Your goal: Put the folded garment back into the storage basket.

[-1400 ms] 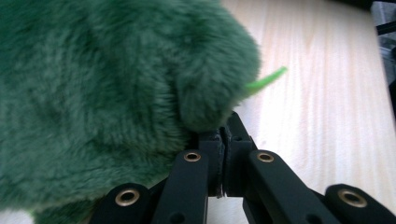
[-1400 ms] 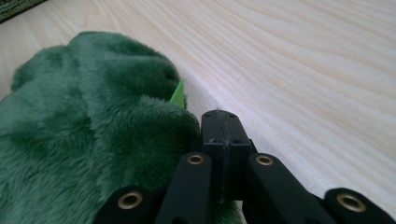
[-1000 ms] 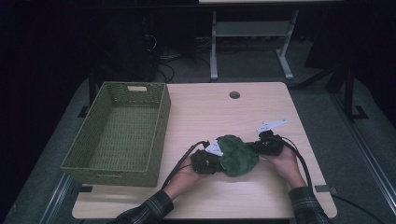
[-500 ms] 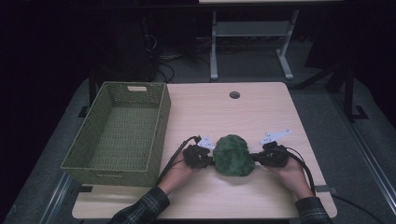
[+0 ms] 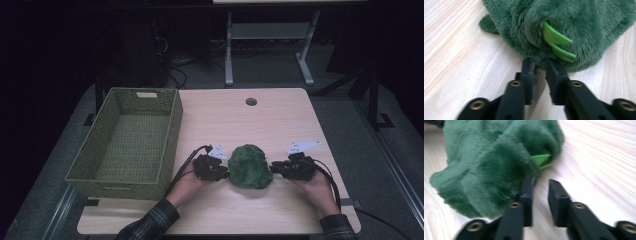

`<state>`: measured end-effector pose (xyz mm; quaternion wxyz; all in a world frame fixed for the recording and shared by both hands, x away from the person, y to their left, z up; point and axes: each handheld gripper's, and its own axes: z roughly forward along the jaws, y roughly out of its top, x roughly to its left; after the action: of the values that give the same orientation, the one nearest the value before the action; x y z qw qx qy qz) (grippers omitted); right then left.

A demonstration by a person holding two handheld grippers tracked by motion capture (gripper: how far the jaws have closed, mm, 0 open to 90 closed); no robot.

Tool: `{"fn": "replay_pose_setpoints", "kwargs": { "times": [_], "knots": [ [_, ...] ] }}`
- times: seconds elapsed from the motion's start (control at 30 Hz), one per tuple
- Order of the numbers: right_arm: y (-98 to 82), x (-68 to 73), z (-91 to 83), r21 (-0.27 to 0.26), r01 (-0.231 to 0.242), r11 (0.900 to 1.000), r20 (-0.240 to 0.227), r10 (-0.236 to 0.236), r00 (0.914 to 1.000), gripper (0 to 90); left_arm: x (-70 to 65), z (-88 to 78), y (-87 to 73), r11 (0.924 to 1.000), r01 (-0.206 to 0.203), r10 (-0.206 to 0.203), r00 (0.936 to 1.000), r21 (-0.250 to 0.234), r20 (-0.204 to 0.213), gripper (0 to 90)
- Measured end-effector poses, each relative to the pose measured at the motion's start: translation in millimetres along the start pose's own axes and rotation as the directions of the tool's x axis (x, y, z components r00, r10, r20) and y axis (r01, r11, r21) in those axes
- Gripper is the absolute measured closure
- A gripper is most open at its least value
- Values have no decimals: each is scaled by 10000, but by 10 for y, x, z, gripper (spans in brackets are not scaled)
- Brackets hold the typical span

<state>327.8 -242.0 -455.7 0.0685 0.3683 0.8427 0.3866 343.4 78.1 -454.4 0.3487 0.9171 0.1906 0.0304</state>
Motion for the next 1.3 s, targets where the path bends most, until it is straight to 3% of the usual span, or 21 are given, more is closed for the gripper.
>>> {"fn": "replay_pose_setpoints", "kwargs": {
  "times": [0.2,0.33,0.5,0.63,0.83,1.07,1.3],
  "knots": [
    [-131,-77,-159,-395,-234,9989,793,265,9965,382,-53,-93,16,9992,-379,381,9988,82,-294,431],
    [-243,-97,-199,-129,-565,9983,1411,578,9883,149,-53,-123,44,9987,-360,357,9993,-364,-109,277],
    [-373,-120,-175,21,-550,9985,1737,538,9833,30,-33,-108,144,9969,-625,631,9980,-486,106,157],
    [-389,-104,-83,418,-175,9990,2203,79,9754,20,-19,-50,230,9943,-856,879,9955,-630,351,134],
    [-400,-105,-60,180,-167,9997,2068,127,9783,19,-27,36,347,9904,-1104,1156,9915,-834,603,134],
    [-413,-110,-45,-56,-165,9998,2071,173,9782,18,-33,224,446,9878,-1468,1508,9849,-514,848,131],
    [-410,-114,-41,-66,-122,9999,2040,133,9789,18,-67,406,416,9818,-1892,1880,9802,136,628,129]
  ]
}}
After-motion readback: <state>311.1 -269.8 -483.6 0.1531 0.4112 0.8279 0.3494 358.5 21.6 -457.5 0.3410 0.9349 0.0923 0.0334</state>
